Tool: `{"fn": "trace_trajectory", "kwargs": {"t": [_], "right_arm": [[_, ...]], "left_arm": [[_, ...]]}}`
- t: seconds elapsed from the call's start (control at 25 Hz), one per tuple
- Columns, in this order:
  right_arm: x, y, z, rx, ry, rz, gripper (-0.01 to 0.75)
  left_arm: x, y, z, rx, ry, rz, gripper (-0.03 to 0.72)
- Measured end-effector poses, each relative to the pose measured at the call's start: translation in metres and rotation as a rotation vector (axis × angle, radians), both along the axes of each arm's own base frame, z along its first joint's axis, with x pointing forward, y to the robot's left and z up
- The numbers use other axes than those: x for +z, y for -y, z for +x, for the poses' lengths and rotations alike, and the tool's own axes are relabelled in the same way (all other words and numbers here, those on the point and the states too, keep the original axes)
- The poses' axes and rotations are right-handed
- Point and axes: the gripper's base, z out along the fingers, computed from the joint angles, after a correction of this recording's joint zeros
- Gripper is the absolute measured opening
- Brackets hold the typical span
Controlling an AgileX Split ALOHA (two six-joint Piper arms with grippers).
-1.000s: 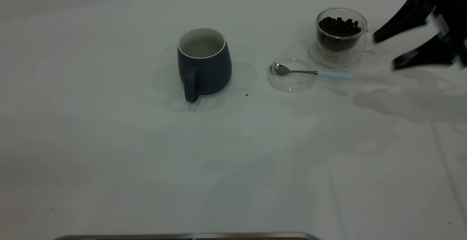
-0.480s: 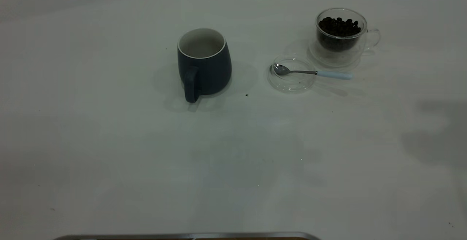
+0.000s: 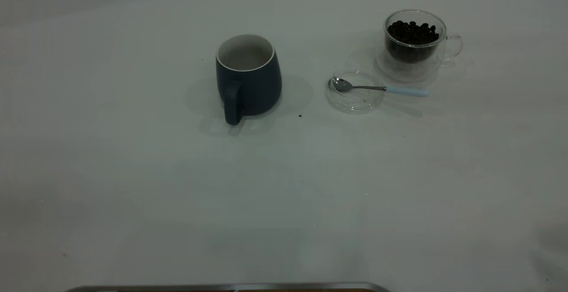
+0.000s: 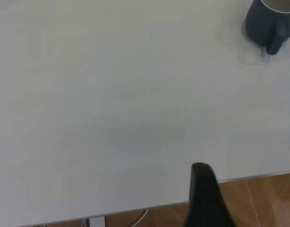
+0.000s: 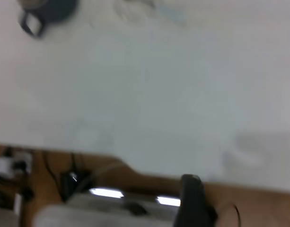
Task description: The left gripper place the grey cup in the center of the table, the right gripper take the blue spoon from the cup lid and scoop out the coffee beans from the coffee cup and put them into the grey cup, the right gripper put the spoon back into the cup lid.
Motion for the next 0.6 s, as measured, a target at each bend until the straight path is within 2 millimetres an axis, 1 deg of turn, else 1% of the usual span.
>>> {"fn": "trace_trajectory", "kwargs": {"t": [0.04,0.16,0.24,0.36,0.48,0.6], "right_arm": [[-0.005,-0.001,-0.012,0.003,0.004,-0.015,0.590],[-0.007,-0.003,-0.041,0.001,0.086,-0.079,0.590],[-0.005,-0.002,-0.059,-0.013,0.180,-0.142,0.590],[-0.008,-0.004,-0.084,-0.027,0.287,-0.182,0.590],[-0.012,-0.007,-0.103,0.022,0.372,-0.147,0.590],[-0.019,-0.007,-0.116,0.109,0.426,-0.116,0.590]], "left_arm": [[0.000,0.000,0.000,0.000,0.000,0.000,0.532],[0.000,0.000,0.000,0.000,0.000,0.000,0.532],[0.000,0.000,0.000,0.000,0.000,0.000,0.532],[0.000,0.000,0.000,0.000,0.000,0.000,0.532],[0.000,0.000,0.000,0.000,0.000,0.000,0.532],[0.000,0.000,0.000,0.000,0.000,-0.001,0.532]]}}
